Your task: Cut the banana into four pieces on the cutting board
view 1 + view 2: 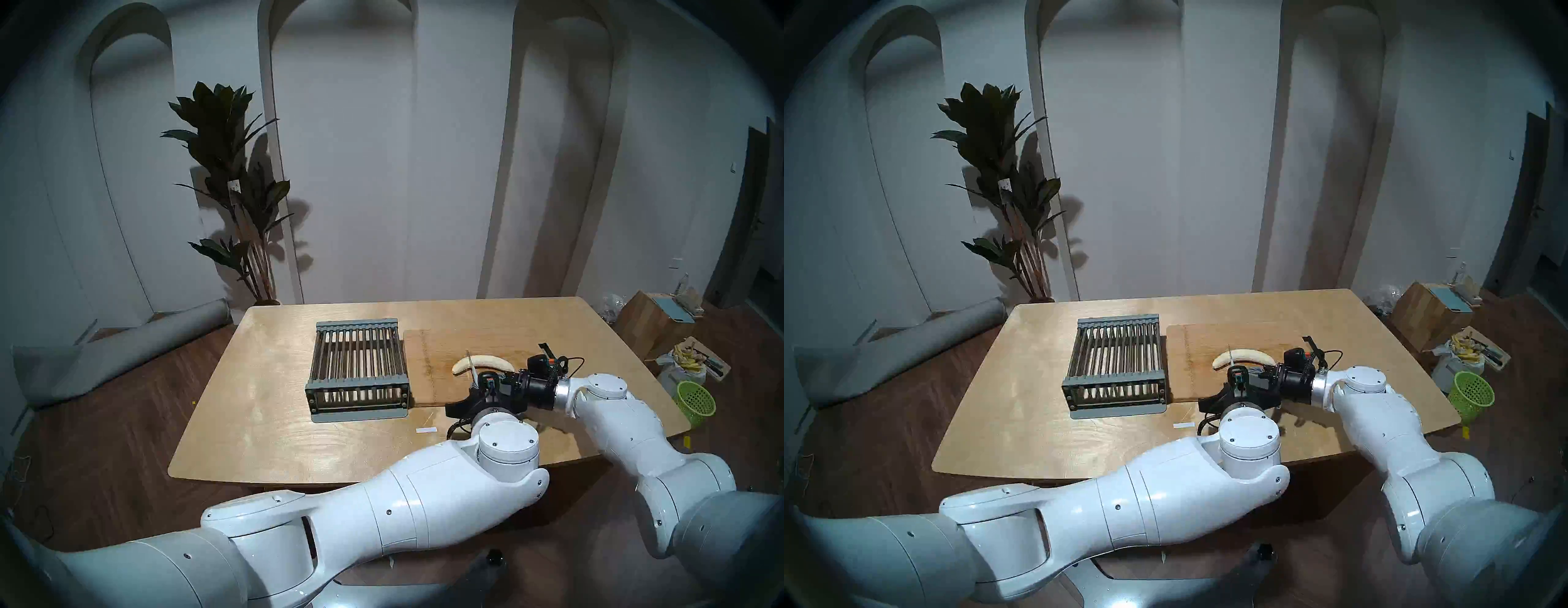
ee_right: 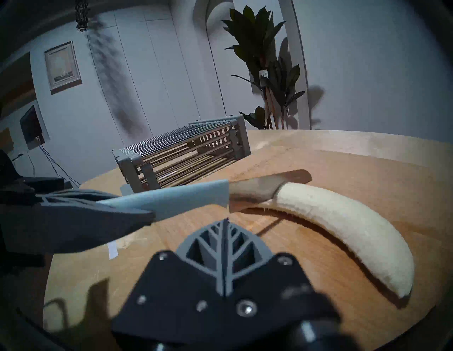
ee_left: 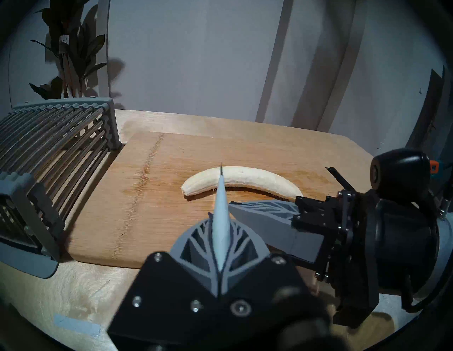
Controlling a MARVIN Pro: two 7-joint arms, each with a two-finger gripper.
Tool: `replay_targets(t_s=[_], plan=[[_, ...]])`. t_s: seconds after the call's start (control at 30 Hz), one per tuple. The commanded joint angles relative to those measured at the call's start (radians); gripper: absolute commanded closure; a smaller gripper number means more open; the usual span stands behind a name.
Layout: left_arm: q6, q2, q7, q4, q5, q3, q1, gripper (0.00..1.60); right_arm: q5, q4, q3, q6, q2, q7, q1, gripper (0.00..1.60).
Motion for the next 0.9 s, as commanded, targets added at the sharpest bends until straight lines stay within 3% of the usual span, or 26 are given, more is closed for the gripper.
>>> replay_targets(t_s=[0.0,0.4,0.87], plan=[[0.005,-0.002,-0.001,-0.033,0.009,0.003,-0.013,1.60,0.018,-0.033,0.019,0.002,0.000,-0.001,0.018,1.60],[0.007,-0.004,-0.003,-0.039,0.012,0.006,-0.007,1.60,0.040,-0.099,0.048,0.034,-0.011,0.003,0.083,1.60],[0.006,-0.007,-0.007,-0.032,0.009,0.008,-0.011,1.60,-0.007,-0.037,-0.024,0.050,-0.113,-0.063,0.157,1.60]])
